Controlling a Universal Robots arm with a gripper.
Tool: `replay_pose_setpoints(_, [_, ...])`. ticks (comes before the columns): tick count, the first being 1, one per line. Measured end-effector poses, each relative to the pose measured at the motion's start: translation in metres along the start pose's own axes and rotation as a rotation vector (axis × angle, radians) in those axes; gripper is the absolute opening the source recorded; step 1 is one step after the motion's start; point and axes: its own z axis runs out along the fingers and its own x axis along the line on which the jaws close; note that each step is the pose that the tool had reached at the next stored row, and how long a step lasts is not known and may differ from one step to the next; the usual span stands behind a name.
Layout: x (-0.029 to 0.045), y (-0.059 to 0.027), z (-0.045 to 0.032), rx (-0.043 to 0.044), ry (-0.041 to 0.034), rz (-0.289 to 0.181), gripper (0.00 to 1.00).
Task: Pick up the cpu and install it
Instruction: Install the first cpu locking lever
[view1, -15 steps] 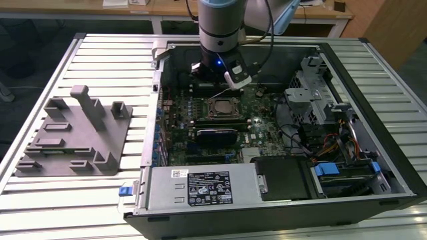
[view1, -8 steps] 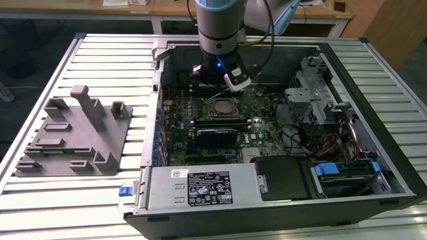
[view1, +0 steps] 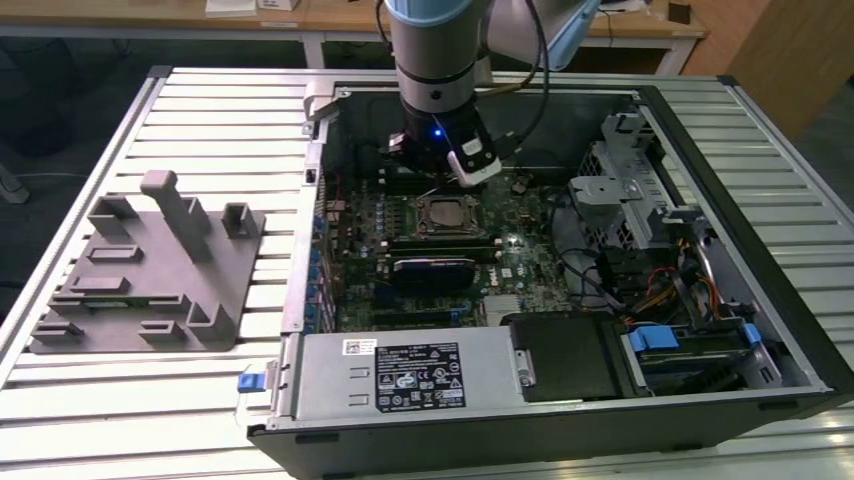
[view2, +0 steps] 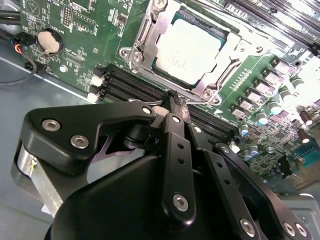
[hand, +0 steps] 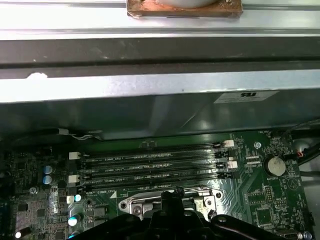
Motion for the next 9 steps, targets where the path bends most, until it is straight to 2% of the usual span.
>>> replay_pose_setpoints(5, [0.0001,0.0000,0.0003,0.0010,-0.0017,0.007,0.11])
replay_pose_setpoints(9, [0.0003,-0.0005,0.0021,0.0074,-0.0177,0.072,0.11])
